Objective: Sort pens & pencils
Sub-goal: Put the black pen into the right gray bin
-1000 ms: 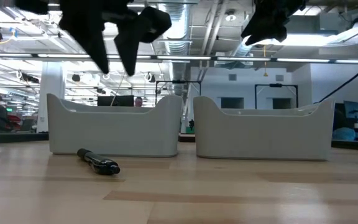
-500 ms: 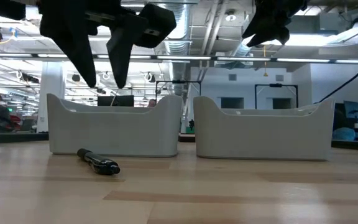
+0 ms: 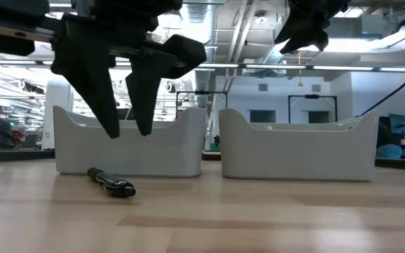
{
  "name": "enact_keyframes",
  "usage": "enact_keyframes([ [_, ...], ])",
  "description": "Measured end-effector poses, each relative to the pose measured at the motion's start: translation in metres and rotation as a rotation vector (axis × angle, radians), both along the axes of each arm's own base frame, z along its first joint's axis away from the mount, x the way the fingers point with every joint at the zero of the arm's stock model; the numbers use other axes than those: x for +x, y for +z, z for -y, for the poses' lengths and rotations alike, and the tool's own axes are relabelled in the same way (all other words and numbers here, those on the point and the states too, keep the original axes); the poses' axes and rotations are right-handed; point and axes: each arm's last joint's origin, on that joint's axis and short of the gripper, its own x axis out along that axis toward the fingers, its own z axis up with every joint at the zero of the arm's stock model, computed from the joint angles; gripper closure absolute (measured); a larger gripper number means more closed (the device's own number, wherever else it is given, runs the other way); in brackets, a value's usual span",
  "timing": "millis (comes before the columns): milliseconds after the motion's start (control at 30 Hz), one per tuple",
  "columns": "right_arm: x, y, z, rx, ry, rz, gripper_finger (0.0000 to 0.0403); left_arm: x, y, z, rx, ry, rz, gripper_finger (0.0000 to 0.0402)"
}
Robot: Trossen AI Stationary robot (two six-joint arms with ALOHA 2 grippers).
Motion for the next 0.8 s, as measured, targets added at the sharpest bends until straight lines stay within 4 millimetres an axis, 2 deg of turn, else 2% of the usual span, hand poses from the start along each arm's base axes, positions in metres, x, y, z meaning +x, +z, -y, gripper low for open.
enact_keyframes([
  [200, 0.000, 0.000, 0.000, 0.001, -0.001, 0.000, 0.0193, -0.002, 0.000, 0.005, 0.006, -0.087, -0.004, 0.0266],
  [467, 0.000, 0.000, 0.000, 0.001, -0.001, 0.001, 0.0195, -0.003, -0.002, 0.005, 0.021, -0.194, -0.011, 0.0193],
  [633, 0.000, 0.000, 0.000, 0.001, -0.001, 0.001, 0.0193, 0.000, -0.015, 0.006, 0.073, -0.189, -0.032, 0.0153],
  [800, 0.000, 0.000, 0.000, 0.001, -0.001, -0.001, 0.0195, 0.003, -0.036, 0.008, 0.160, -0.240, -0.062, 0.0140],
])
